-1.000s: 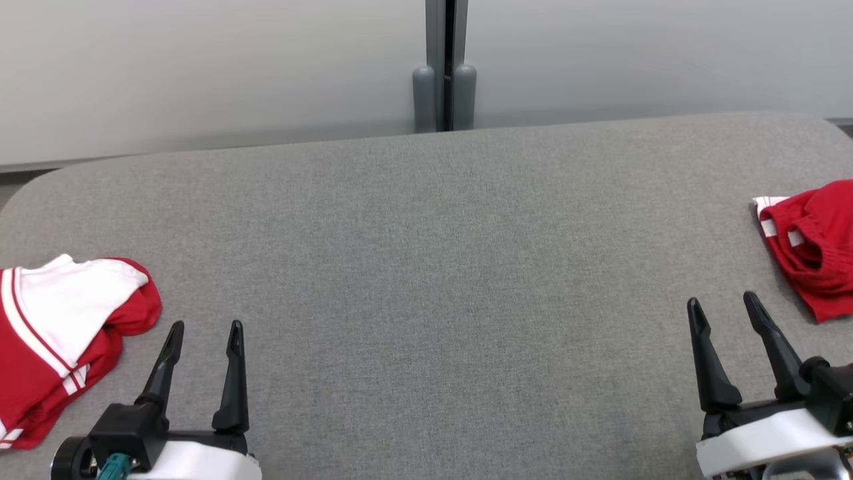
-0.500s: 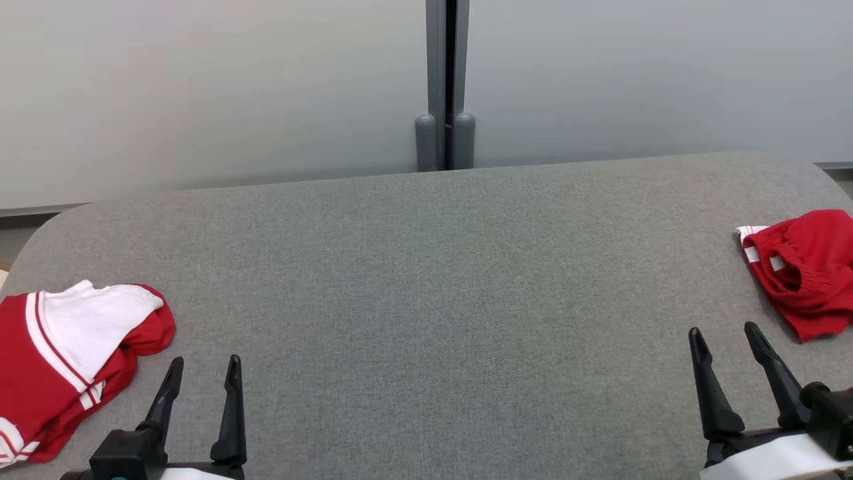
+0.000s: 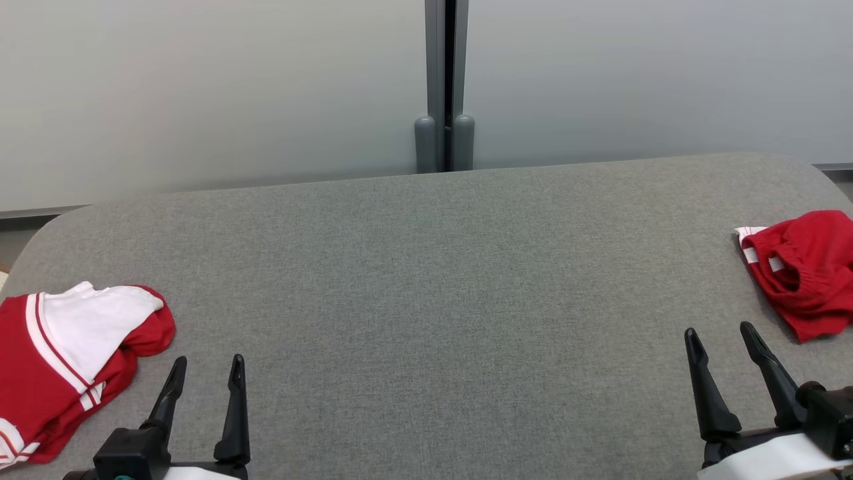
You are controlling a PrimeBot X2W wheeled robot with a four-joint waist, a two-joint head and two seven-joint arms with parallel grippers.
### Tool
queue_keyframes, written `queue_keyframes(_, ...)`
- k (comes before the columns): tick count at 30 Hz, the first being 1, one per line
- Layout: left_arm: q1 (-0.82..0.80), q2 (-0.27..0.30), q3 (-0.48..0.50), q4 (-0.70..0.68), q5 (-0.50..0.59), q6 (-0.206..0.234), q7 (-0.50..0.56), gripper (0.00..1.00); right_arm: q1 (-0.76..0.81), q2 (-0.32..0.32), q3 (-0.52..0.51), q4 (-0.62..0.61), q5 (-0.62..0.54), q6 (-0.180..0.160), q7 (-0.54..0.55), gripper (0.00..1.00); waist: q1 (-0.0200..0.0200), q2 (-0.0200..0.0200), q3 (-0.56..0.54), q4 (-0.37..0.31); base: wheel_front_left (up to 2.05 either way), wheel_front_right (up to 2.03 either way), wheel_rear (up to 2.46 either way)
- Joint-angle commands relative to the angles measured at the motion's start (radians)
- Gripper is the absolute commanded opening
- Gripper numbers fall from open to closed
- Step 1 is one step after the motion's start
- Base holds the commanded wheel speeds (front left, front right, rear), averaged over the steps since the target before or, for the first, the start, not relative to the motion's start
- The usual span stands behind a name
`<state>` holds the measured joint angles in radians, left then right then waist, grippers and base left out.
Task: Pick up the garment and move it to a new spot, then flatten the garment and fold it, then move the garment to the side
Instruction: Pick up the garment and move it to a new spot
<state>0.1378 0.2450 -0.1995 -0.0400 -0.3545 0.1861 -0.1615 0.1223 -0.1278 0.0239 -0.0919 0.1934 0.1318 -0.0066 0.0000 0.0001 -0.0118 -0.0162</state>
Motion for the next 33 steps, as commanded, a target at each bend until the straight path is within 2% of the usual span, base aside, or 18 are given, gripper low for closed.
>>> queue_keyframes(1,0.005,0.004,-0.001,-0.005,-0.002,0.008,0.0,1.0,-0.003,-0.008,0.003,-0.007,0.0,-0.002,0.005,1.0,0.0,-0.0001,0.0,0.002,0.0,0.0,0.0)
queue_keyframes(6,-0.005,0.003,-0.004,-0.008,-0.002,0.011,0.001,1.0,-0.002,-0.007,0.002,-0.012,-0.005,-0.002,0.008,1.0,0.0,-0.0001,0.0,0.013,0.0,0.0,0.0)
queue_keyframes(10,-0.032,-0.001,-0.013,-0.011,-0.002,0.004,-0.001,1.0,0.007,-0.004,-0.001,-0.026,-0.011,-0.002,0.013,1.0,0.0,-0.0001,0.007,0.052,0.0,0.0,0.0)
queue_keyframes(16,-0.113,-0.017,-0.028,0.016,-0.005,-0.02,-0.028,1.0,0.005,-0.004,-0.009,-0.076,-0.02,-0.002,0.025,1.0,0.0,-0.0001,0.038,0.191,0.0,0.0,0.0)
queue_keyframes(23,-0.175,-0.021,-0.018,0.067,-0.015,-0.036,-0.06,1.0,-0.016,-0.013,0.01,-0.109,-0.021,-0.002,0.043,1.0,0.0,-0.0001,0.051,0.323,0.0,0.0,0.0)
queue_keyframes(28,-0.194,-0.018,0.001,0.097,-0.024,-0.042,-0.078,1.0,-0.022,-0.017,0.027,-0.121,-0.019,-0.001,0.052,1.0,0.0,-0.0001,0.053,0.384,0.0,0.0,0.0)
queue_keyframes(33,-0.209,-0.013,0.017,0.126,-0.035,-0.055,-0.088,1.0,-0.024,-0.014,0.031,-0.125,-0.024,-0.001,0.057,1.0,0.0,-0.0001,0.057,0.415,0.0,0.0,0.0)
